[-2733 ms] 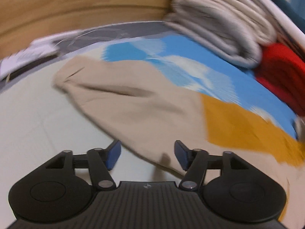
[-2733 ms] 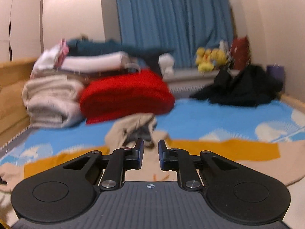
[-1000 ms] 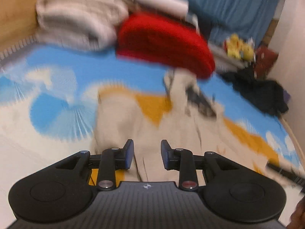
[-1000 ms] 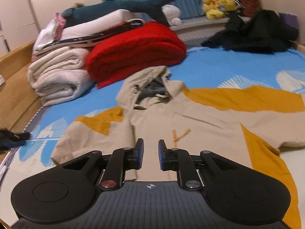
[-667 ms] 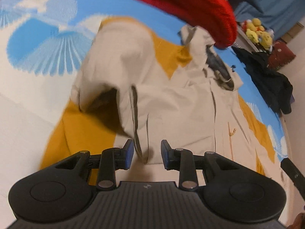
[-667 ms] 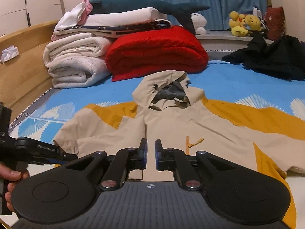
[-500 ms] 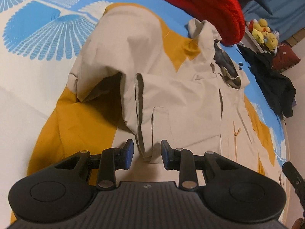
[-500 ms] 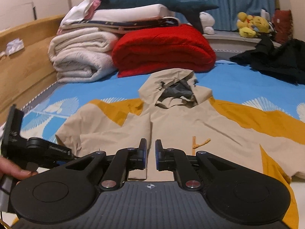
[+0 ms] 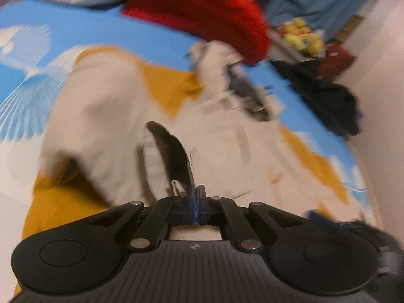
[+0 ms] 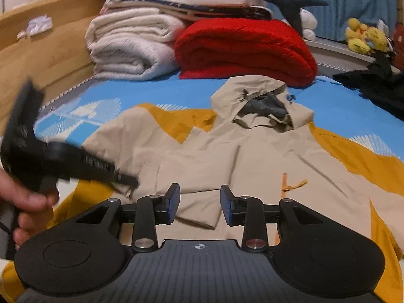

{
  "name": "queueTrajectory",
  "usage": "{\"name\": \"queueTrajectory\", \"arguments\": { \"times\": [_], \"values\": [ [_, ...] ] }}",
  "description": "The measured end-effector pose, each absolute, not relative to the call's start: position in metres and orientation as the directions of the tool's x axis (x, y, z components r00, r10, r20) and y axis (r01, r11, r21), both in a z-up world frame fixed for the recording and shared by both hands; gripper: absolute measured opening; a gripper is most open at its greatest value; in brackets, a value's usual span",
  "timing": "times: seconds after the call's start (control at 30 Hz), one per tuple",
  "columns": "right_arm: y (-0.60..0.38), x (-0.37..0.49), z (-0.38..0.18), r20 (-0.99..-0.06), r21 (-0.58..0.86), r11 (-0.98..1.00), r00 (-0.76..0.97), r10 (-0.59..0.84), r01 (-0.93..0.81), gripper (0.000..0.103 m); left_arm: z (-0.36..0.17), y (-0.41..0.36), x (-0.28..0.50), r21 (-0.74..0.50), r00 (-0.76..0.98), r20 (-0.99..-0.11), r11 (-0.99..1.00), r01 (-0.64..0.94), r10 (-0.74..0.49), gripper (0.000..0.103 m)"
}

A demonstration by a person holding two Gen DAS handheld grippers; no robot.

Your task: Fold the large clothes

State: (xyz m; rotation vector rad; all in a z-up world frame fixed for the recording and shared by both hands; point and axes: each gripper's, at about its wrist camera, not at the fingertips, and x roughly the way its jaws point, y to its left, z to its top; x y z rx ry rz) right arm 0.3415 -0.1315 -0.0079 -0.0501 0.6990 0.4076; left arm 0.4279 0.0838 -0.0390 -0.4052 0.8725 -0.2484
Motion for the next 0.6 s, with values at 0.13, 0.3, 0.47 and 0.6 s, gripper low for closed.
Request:
{"name": "queueTrajectory", "arguments": {
  "times": [0.13,0.3,0.47,0.6],
  "values": [
    [-0.117,0.342,-0.011,-0.637,0.025,0.902,0.688,0.347,-0.432,0.046,-0.006,0.066,0.421,-0.489,0.651,-0.569,0.843,0.223,-0.502,0.0],
    [-0.101,0.338,-0.016,-0.637,-0.093,0.877,0.705,0.312,-0.472,0.051,0.012,0.046,0.409,-0.502,0.614,-0.5,0.782,0.369,-0.611,0.0],
    [-0.1,0.343,-0.018,-0.615,-0.163,0.883,0.746,0.257,-0.439,0.049,0.006,0.032,0.406,-0.498,0.57,-0.511,0.762,0.414,-0.643,0.0],
    [-0.11,0.351,-0.012,-0.582,-0.13,0.92,0.779,0.232,-0.371,0.014,0.012,0.052,0.409,-0.525,0.611,-0.458,0.751,0.401,-0.646,0.013]
  ]
}}
